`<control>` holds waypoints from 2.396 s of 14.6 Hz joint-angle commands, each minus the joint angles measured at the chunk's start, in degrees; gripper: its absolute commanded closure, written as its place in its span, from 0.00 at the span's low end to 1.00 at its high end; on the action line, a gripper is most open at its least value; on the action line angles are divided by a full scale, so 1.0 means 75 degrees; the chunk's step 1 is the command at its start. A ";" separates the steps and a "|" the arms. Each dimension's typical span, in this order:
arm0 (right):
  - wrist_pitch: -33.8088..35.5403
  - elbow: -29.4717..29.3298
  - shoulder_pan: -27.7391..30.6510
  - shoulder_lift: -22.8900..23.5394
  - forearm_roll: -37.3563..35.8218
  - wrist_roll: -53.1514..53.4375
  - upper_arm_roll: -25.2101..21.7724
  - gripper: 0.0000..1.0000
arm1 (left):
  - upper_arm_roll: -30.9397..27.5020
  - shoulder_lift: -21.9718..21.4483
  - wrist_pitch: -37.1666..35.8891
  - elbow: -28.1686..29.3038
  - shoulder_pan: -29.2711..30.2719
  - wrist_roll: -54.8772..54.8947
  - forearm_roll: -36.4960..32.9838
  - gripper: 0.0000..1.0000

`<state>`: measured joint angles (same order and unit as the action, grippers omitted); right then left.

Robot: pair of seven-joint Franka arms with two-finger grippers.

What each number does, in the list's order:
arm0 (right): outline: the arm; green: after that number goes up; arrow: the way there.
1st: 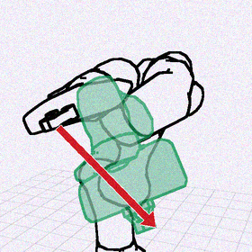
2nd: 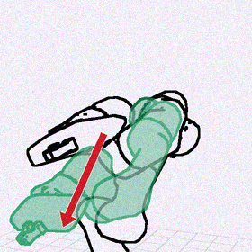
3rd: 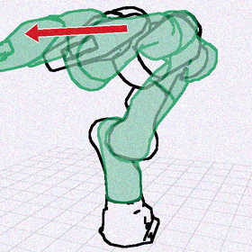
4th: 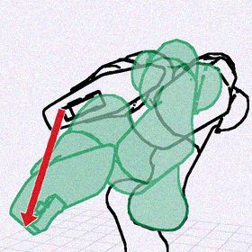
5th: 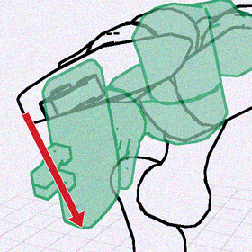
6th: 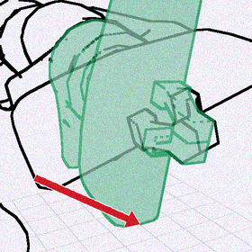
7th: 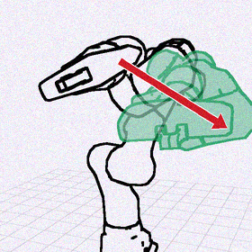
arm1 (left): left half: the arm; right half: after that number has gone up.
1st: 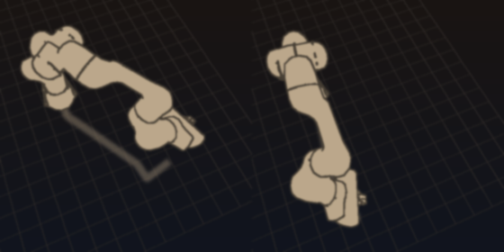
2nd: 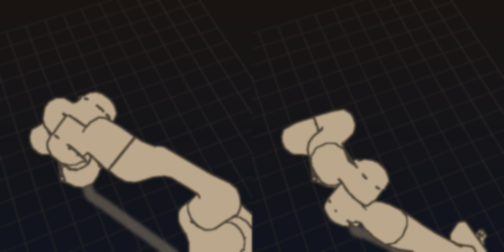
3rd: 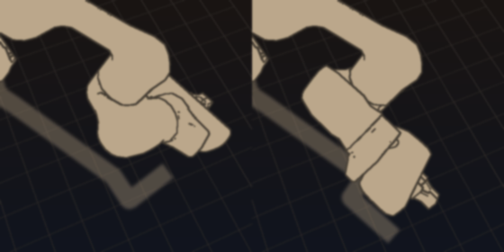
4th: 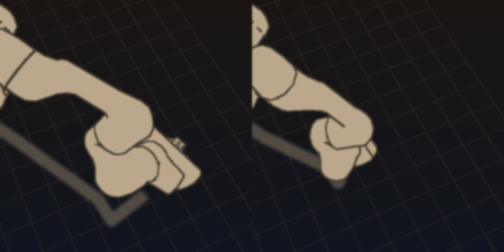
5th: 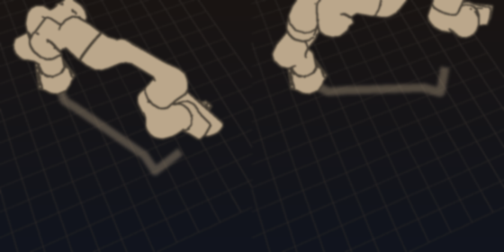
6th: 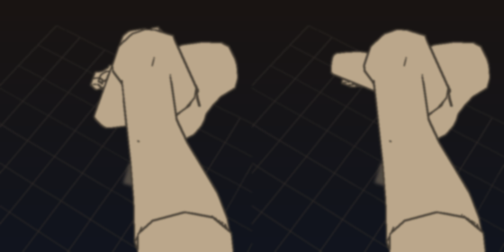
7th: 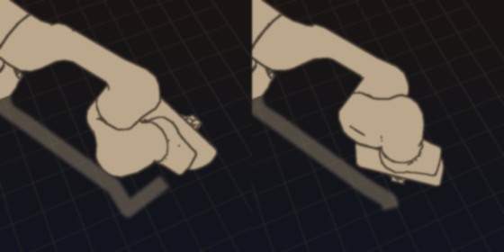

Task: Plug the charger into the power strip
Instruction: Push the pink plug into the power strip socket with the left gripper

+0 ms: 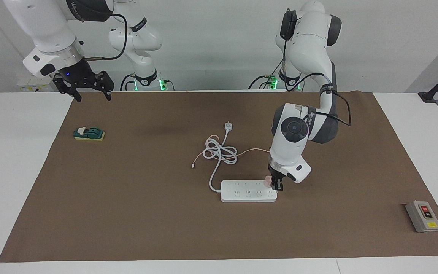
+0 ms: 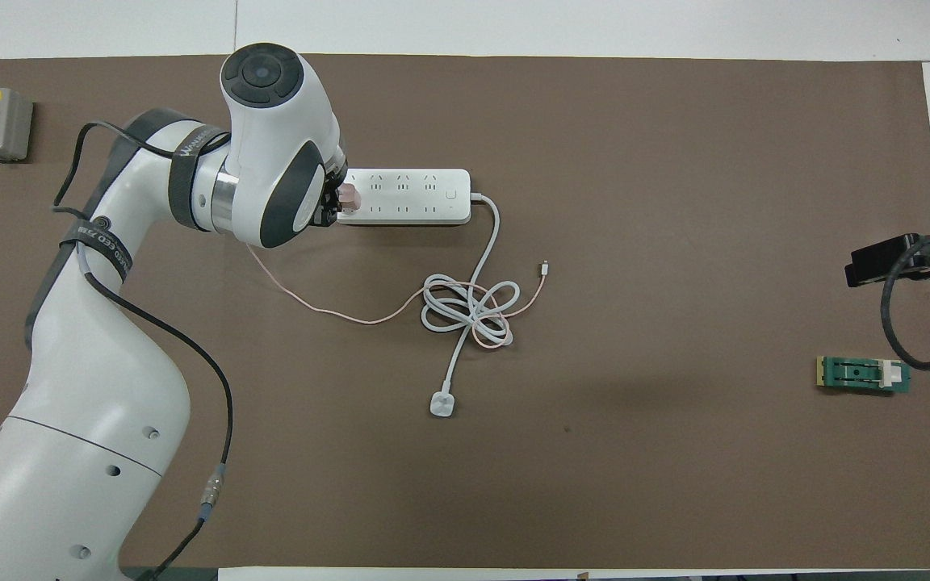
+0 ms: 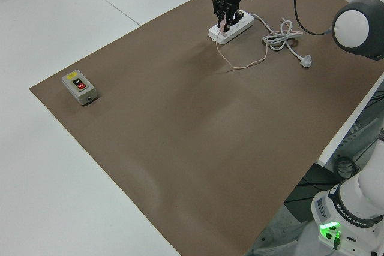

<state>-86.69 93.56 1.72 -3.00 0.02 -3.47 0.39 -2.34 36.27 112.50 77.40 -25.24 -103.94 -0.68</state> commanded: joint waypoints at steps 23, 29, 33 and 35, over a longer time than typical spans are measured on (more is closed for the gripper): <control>-0.0019 0.0228 0.0064 -0.0174 -0.0166 0.0158 0.0112 0.00 | -0.0052 0.0133 -0.0235 -0.0054 0.0060 0.0593 0.0302 1.00; -0.0019 0.0228 0.0064 -0.0174 -0.0166 0.0146 0.0112 0.00 | -0.0052 0.0191 0.0094 0.0039 0.0060 0.0581 0.0384 1.00; -0.0031 0.0229 0.0076 -0.0174 -0.0178 0.0135 0.0112 0.00 | -0.0052 0.0215 0.0140 0.0098 0.0048 0.0570 0.0384 1.00; -0.0031 0.0228 0.0076 -0.0174 -0.0178 0.0135 0.0112 0.00 | -0.0052 0.0226 0.0245 0.0191 0.0037 0.0511 0.0384 1.00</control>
<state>-86.65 94.13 1.71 -3.22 0.02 -3.47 0.55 -2.75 36.73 111.55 77.39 -24.96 -100.33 1.19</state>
